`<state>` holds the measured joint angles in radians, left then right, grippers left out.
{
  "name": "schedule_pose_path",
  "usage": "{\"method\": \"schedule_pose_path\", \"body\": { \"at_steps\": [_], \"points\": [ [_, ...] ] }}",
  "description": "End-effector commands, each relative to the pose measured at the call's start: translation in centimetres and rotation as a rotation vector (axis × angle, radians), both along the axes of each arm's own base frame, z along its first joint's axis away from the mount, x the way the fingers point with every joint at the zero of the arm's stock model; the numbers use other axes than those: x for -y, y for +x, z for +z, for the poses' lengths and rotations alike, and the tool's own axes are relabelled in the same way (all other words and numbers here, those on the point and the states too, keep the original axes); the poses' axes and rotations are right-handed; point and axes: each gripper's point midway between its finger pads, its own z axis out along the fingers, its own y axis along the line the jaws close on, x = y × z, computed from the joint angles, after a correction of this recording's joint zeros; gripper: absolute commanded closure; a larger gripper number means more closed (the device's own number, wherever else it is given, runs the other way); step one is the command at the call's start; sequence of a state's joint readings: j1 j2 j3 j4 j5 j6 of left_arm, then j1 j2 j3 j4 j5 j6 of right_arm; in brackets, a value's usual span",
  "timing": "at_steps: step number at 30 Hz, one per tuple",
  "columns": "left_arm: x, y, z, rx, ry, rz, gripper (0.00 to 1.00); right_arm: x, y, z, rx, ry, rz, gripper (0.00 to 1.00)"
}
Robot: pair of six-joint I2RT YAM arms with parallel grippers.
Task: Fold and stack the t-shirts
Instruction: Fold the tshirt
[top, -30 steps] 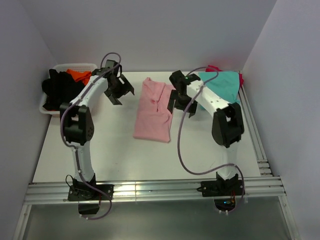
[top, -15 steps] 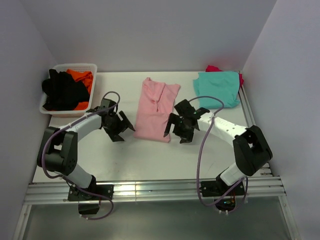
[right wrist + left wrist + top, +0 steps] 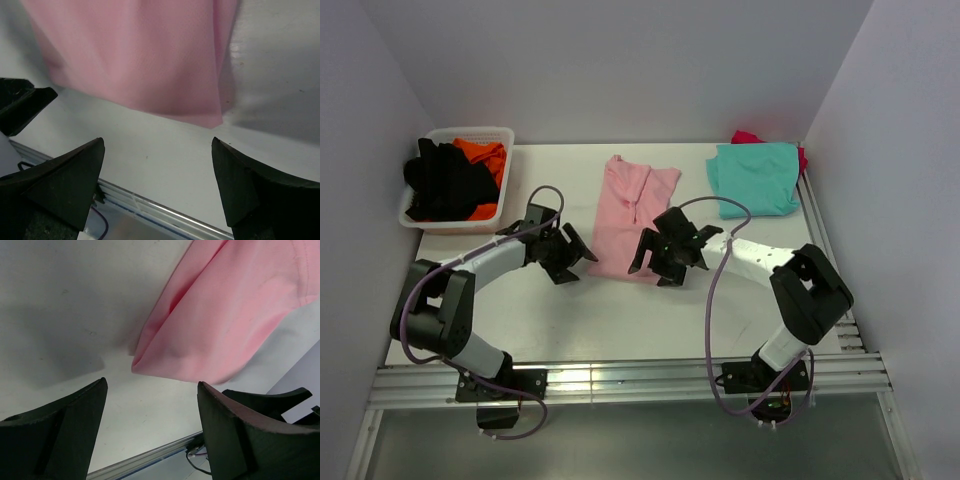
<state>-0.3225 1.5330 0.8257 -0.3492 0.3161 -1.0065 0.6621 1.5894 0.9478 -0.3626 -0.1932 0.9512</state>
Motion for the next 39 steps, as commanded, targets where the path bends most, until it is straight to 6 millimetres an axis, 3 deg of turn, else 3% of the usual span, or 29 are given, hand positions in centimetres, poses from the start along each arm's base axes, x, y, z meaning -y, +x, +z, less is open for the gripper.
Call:
{"method": "schedule_pose_path", "body": {
  "at_steps": [1,8,16,24,27,32,39],
  "points": [
    [0.5,0.0,0.5,0.033,-0.025,0.018,0.22,0.2,1.1,-0.6,0.022,-0.044,-0.038,0.06],
    [0.6,-0.8,-0.3,0.022,0.001,0.014,0.24,2.8,0.2,-1.6,0.032,-0.135,-0.079,0.06],
    [0.2,-0.3,-0.3,0.014,0.043,0.031,0.28,2.4,0.8,-3.8,0.006,-0.158,-0.089,0.12],
    [0.4,1.5,0.1,0.014,0.065,0.044,0.32,2.1,0.7,-5.8,-0.029,-0.165,-0.095,0.26],
    [0.7,2.1,0.2,0.014,0.06,0.048,0.34,2.3,0.7,-6.1,-0.031,-0.173,-0.094,0.35],
    [1.4,2.5,0.1,0.011,0.037,0.041,0.36,2.5,0.7,-6.6,-0.047,-0.199,-0.083,0.72],
    [2.4,1.4,-0.7,-0.005,0.016,0.038,0.46,2.8,0.8,-6.7,-0.051,-0.213,-0.072,0.79]
  ]
}}
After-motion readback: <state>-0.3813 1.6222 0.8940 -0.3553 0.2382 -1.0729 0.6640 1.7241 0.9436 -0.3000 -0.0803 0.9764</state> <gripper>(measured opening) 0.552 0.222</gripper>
